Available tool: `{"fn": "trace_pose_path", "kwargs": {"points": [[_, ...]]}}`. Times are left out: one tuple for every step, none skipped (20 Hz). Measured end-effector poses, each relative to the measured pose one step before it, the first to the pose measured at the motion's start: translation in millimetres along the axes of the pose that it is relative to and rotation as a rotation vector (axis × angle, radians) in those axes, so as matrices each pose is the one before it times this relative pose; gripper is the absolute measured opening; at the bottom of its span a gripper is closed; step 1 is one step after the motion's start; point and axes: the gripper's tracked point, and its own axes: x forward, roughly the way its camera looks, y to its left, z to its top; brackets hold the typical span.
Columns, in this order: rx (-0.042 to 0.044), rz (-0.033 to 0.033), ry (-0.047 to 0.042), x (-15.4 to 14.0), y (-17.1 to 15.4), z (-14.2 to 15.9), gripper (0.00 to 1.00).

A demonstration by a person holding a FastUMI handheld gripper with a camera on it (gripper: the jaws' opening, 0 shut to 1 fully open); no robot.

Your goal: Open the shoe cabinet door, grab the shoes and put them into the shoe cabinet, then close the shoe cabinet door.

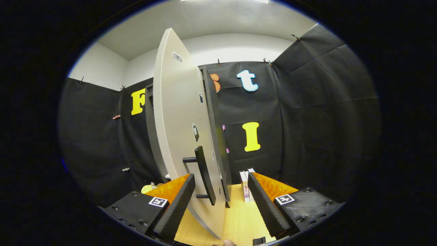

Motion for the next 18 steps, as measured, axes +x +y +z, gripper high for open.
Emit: {"fn": "trace_pose_path", "kwargs": {"points": [[-0.00069,0.00472,0.00483,6.88,-1.09,-2.47,0.98],[0.00158,0.01151,0.00693,6.13,1.05,-2.05,0.98],[0.00333,0.00026,0.00222,3.74,-0.88,-0.90,0.98],[0.00641,0.00511,-0.00207,3.72,0.61,1.06,0.98],[0.00325,0.00741,-0.00174,2.47,2.77,0.44,0.98],[-0.00462,0.00237,0.00031,1.00,2.82,-1.06,0.98],[-0.00532,0.00191,-0.00603,-0.86,3.52,0.12,0.98],[-0.00451,0.00593,0.00048,0.72,5.15,-1.22,0.98],[0.00041,0.00939,-0.00001,0.61,6.93,-2.26,0.98],[0.00130,0.01105,0.00249,1.70,7.65,-1.88,0.98],[0.00019,0.01104,0.00141,2.62,7.92,-2.01,0.98],[-0.00083,0.00991,0.00150,2.16,9.08,-2.05,0.98],[-0.00188,0.00972,0.00019,3.80,8.56,-1.70,0.98],[0.00078,0.00756,0.00131,3.48,9.36,-1.90,0.98],[0.00261,0.00510,0.00226,5.04,8.42,-3.40,0.98],[0.00456,0.00294,0.00203,5.14,9.13,-2.62,0.98],[0.00586,0.00155,0.00220,5.74,9.19,-2.53,0.98],[0.00460,0.00126,0.00390,6.23,9.27,-3.59,0.98]]}}
